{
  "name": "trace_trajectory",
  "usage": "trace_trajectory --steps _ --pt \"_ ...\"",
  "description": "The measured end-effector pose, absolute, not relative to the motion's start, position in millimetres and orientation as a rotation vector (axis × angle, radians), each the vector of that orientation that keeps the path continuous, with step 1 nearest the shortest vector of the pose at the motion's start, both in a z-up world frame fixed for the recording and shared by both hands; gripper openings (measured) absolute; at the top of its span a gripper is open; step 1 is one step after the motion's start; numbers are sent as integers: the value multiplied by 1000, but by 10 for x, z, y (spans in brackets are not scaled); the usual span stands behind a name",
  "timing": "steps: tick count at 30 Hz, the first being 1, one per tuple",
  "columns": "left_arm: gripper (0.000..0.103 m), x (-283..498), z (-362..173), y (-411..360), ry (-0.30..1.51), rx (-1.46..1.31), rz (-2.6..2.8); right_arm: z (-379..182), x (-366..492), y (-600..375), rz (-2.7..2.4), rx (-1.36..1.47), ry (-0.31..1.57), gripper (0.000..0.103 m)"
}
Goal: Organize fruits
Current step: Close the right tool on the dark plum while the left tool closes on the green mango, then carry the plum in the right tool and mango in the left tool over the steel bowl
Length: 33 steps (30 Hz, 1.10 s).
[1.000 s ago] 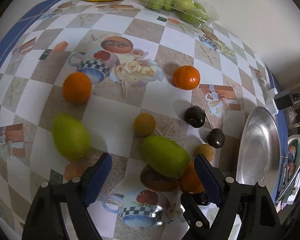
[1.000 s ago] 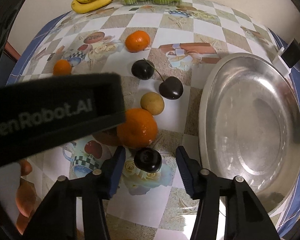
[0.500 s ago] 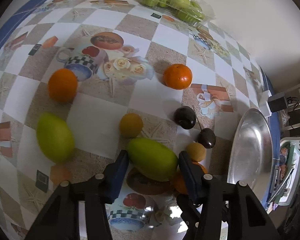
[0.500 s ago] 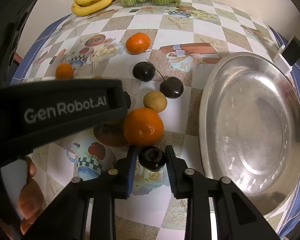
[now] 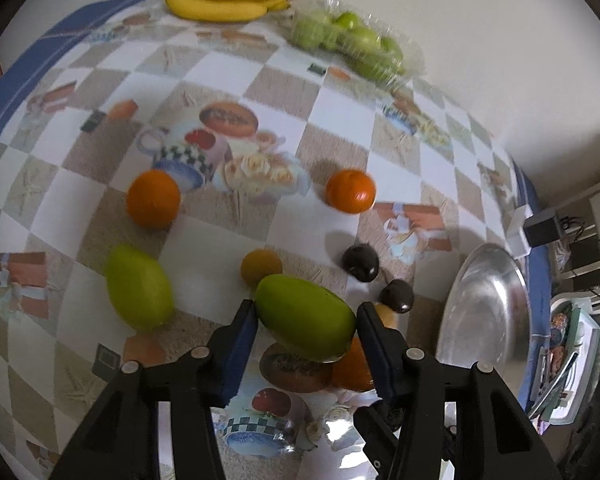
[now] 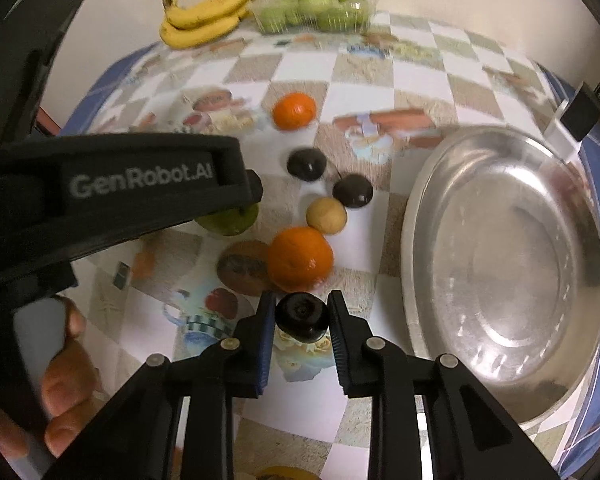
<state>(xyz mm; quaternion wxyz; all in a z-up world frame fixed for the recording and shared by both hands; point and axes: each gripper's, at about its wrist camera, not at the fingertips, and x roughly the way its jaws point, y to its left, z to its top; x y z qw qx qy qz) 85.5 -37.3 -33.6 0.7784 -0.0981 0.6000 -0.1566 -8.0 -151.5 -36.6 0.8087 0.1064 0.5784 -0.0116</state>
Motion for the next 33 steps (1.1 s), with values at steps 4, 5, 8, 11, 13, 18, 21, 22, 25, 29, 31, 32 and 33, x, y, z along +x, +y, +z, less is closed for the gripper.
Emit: trace_trajectory --steps 4,5,8,11,13,18,21,22,25,29,31,32,33 --pt "54 841 -175 -346 1248 -220 -342 -188 -150 -1523 -30 238 1180 27" --pt "54 832 -134 -340 1236 -216 -340 -154 -161 -1543 -38 237 1168 27" --pt "54 819 -63 -358 1214 -211 -342 -121 -168 -1637 -58 246 1157 27" --pt "54 796 -17 -392 1199 -203 -348 -144 -167 -1767 -108 238 1159 27" --pt "54 770 21 -414 1188 -194 -354 -156 -165 -1877 -139 239 1156 27" --pt "54 667 108 -626 1154 -130 -395 -138 -209 -2192 -229 278 1140 27" --pt "54 569 145 -838 1135 -73 -444 -192 -227 -2421 -284 319 1141 27" --pt "54 533 154 -916 1130 -51 -462 -209 -237 -2482 -300 333 1143 27" --pt "54 424 157 -1147 1118 14 -509 -264 -308 -2694 -357 368 1145 27" --pt "54 278 112 -1406 1115 84 -565 -285 -425 -2952 -444 404 1134 27" --pt "54 212 65 -1522 1117 117 -589 -309 -466 -3053 -477 420 1133 27" --pt "54 182 43 -1574 1116 134 -599 -319 -494 -3099 -492 432 1134 27" --pt "54 148 14 -1632 1114 151 -607 -329 -515 -3132 -503 442 1134 27"
